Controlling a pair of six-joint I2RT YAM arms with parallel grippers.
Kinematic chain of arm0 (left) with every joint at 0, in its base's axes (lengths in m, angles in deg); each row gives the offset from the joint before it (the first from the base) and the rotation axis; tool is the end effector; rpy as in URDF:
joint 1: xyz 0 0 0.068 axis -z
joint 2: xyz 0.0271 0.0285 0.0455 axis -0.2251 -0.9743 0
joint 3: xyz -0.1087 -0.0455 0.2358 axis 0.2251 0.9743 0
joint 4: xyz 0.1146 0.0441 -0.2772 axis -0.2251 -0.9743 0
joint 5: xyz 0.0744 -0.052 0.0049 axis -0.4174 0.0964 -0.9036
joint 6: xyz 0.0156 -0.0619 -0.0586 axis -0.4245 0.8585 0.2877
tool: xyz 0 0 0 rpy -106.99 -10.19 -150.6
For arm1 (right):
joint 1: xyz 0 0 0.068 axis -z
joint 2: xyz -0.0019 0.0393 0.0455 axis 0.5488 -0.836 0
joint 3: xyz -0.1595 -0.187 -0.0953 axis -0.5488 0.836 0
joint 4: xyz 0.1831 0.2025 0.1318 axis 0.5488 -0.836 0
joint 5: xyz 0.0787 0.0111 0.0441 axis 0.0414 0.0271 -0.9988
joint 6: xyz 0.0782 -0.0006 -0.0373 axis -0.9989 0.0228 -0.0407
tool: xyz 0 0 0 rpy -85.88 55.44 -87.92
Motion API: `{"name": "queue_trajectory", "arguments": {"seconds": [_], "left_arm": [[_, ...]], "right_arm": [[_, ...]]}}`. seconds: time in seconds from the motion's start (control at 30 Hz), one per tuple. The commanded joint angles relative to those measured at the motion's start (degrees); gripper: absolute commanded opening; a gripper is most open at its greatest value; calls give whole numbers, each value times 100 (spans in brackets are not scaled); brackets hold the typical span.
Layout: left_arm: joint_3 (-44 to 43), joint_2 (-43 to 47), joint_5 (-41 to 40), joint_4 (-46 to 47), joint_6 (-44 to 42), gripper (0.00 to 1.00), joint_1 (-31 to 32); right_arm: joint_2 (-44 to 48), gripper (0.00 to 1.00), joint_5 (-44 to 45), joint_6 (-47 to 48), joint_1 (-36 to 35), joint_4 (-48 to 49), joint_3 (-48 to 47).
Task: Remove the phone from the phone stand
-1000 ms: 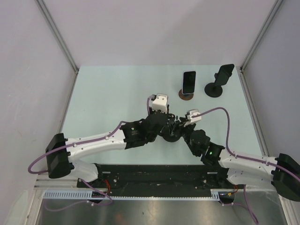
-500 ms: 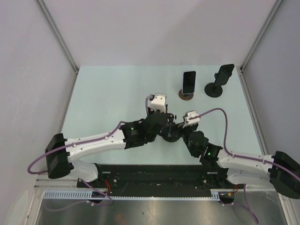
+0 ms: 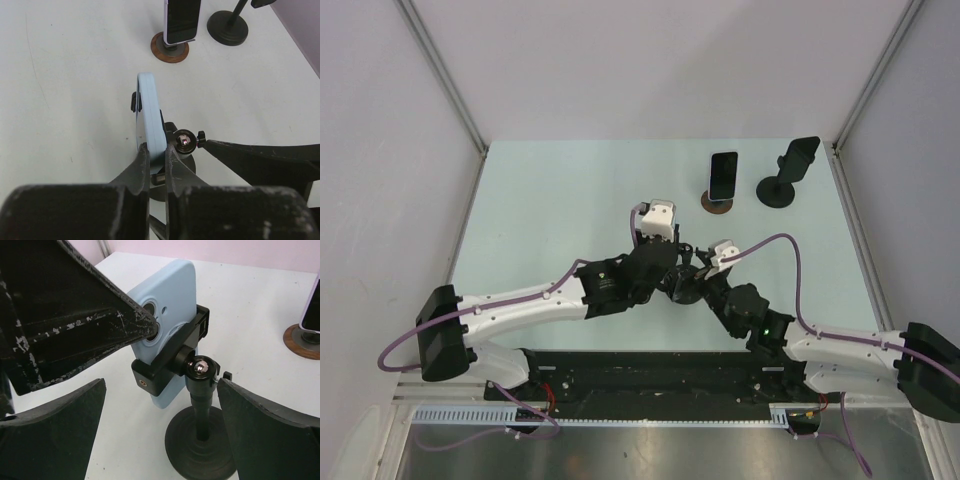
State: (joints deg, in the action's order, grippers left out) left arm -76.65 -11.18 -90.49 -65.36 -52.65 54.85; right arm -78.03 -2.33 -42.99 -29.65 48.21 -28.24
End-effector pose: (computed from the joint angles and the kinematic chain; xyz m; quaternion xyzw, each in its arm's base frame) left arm 0.1928 -0.3363 0.2853 0.0805 0.8065 -0.1674 0.5613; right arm 0.1673 0.2377 0.2110 -0.1405 0.6863 0.2338 0.6742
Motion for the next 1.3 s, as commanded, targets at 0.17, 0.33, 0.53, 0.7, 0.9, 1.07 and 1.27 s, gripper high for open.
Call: {"name": "queue_trajectory", "arguments": {"seconds": [0.17, 0.33, 0.53, 0.7, 0.9, 1.07, 1.27], "left_arm": [[-92, 412, 321, 651, 440, 0, 52], [-4, 508, 365, 642, 379, 0, 52], [128, 640, 392, 590, 247, 0, 44], [172, 719, 365, 484, 168, 0, 52], [181, 798, 383, 414, 177, 0, 52], [146, 816, 436, 379, 89, 0, 52], [76, 895, 225, 256, -227, 0, 44]], "right_arm": [[-1110, 99, 600, 487, 114, 1785, 54], [-1454, 93, 855, 523, 220, 2121, 54], [-1499, 77, 1014, 523, 326, 2086, 106], [-1323, 43, 1110, 523, 352, 1910, 177], [-1182, 26, 1234, 461, 423, 1743, 247], [-937, 11, 1225, 303, 606, 1480, 282], [-418, 4, 839, 127, 870, 856, 282]]}}
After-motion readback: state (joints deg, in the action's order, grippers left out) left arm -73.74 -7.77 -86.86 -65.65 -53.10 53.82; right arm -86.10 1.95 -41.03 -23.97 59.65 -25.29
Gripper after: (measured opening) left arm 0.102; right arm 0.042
